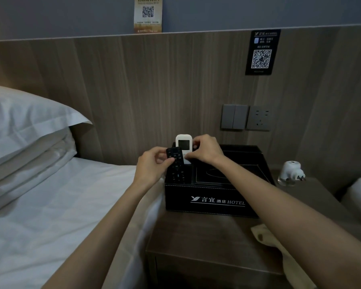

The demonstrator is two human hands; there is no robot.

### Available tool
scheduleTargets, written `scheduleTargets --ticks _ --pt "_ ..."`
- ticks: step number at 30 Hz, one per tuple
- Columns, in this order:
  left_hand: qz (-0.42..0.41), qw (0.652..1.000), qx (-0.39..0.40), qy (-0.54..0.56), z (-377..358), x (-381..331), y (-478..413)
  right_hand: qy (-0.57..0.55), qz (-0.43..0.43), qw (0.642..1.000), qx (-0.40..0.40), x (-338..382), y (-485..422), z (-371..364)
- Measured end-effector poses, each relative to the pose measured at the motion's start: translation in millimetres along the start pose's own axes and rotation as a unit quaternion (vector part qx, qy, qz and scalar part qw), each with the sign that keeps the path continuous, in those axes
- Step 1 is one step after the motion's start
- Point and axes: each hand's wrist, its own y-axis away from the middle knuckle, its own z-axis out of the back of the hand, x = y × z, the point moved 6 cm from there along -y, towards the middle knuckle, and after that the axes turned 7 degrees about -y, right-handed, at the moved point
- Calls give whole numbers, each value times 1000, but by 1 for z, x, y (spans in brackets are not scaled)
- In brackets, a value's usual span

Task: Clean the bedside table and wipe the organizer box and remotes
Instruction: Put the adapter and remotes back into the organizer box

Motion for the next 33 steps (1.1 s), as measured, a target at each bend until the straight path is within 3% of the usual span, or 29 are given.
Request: scheduleTargets --ticks 3,9,18,28,33 --pt "-13 999 -25 -35 4 -7 4 -28 1 1000 -9 -3 6 9" --pt "-129 977 -91 -142 15 -59 23 -40 72 995 -64 9 46 59" --pt "-236 953 -81 -169 -12 -156 89 32 147 982 -116 -6 165 150" --pt "-293 947 -5 -134 -118 -241 175 22 82 977 -198 -108 271 220" --pt "-304 942 52 -132 -184 -259 209 -2 9 967 -256 -172 316 247"
